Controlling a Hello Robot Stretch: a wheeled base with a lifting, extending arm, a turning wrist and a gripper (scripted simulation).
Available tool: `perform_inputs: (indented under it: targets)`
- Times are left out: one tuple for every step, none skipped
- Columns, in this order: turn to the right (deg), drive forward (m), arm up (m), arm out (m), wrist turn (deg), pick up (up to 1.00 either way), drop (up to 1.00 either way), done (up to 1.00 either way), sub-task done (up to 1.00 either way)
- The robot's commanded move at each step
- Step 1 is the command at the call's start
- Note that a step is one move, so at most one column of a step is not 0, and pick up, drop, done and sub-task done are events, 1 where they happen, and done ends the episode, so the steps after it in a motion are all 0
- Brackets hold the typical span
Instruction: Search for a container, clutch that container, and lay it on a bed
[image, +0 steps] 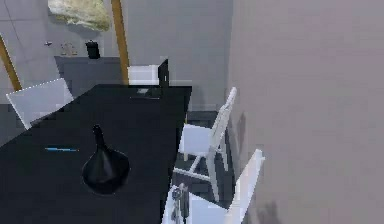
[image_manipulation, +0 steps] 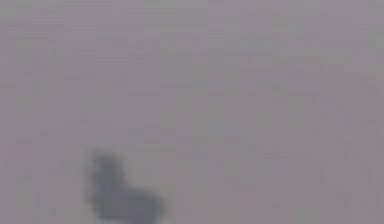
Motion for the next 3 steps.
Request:
perform_inputs:
  targets:
    - [-45.0, 0.00, 0.00, 0.00, 0.0, 0.00, 0.00, 0.00, 0.00]
    - [-45.0, 0.00, 0.00, 0.00, 0.0, 0.00, 0.00, 0.00, 0.00]
    - [-24.0, 0.00, 0.00, 0.00, 0.0, 0.00, 0.00, 0.00, 0.00]
